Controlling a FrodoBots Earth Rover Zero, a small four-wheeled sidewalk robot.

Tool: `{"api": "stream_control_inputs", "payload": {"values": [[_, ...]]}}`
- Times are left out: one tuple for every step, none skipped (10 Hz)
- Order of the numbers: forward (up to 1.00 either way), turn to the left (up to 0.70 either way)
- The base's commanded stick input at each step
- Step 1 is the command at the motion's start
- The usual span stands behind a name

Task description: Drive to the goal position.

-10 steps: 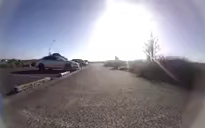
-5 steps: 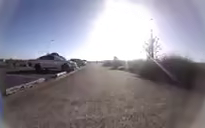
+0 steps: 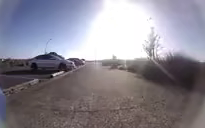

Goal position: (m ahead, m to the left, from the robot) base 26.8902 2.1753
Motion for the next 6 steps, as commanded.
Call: {"api": "stream_control_inputs", "payload": {"values": [[0.70, 0.00], [0.70, 0.00], [0.70, 0.00], [0.70, 0.00], [0.70, -0.07], [0.70, -0.32]]}}
